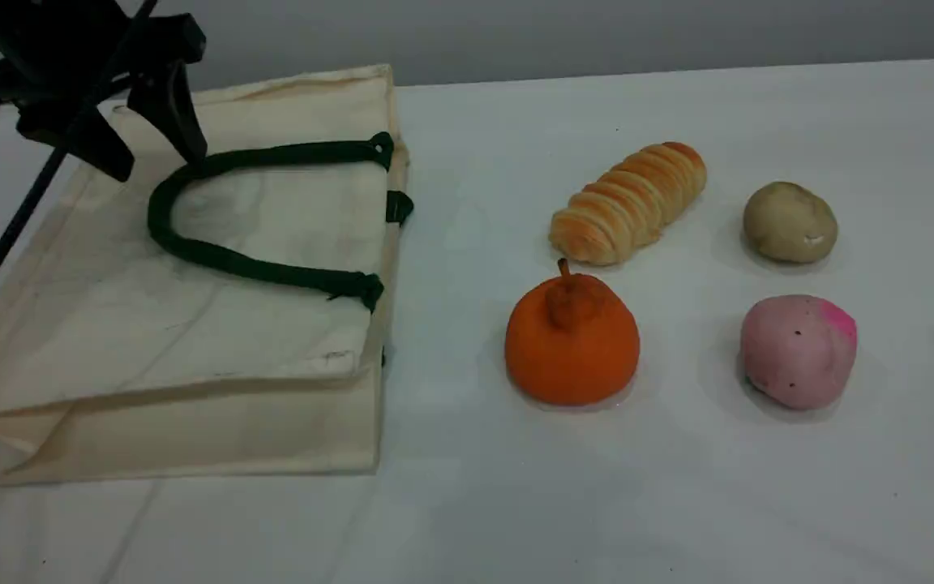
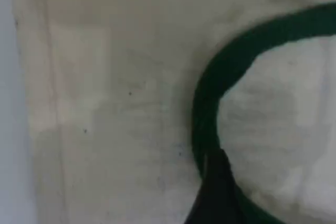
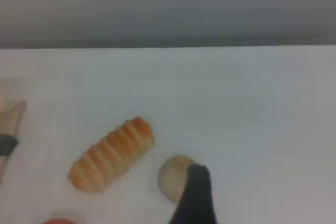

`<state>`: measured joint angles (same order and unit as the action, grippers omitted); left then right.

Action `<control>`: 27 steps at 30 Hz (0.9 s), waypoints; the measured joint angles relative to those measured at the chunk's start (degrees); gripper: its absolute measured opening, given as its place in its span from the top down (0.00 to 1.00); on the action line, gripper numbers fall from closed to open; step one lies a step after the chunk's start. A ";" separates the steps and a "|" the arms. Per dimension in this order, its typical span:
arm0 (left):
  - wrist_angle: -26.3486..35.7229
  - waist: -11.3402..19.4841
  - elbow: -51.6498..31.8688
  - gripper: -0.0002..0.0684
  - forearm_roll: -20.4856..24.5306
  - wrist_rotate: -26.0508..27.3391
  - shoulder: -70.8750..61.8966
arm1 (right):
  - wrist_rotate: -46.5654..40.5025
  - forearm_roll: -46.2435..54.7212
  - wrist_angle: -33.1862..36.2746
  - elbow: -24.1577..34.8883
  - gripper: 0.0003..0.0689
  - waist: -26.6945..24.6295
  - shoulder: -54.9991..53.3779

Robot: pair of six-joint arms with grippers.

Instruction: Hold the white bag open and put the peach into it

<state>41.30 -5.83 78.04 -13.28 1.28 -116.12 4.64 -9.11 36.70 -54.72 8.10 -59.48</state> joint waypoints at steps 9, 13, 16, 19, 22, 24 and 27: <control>-0.04 0.00 0.00 0.28 0.63 -0.65 -2.89 | 0.00 0.06 -0.05 0.00 0.17 0.00 0.00; 0.40 0.00 0.00 0.28 3.48 -1.28 -2.89 | 0.00 0.06 -0.05 0.00 0.17 0.00 0.00; 0.45 0.00 0.00 0.28 5.88 -3.44 -2.89 | 0.00 0.06 -0.05 0.00 0.17 0.00 0.00; 0.14 0.00 0.00 0.28 7.28 -3.62 -2.89 | 0.00 0.06 -0.05 0.00 0.17 0.00 0.00; -0.22 0.00 0.00 0.28 7.33 -4.11 -3.50 | 0.00 0.06 -0.05 0.00 0.17 0.00 0.00; -0.67 0.00 0.00 0.28 7.33 -4.62 -4.38 | 0.00 0.06 -0.09 0.00 0.17 0.00 0.00; -1.36 0.00 0.00 0.28 7.33 -4.67 -4.77 | 0.00 0.06 -0.09 0.00 0.17 0.00 0.00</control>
<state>39.94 -5.83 78.04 -5.95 -3.39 -120.88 4.64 -9.05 36.61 -54.72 8.10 -59.48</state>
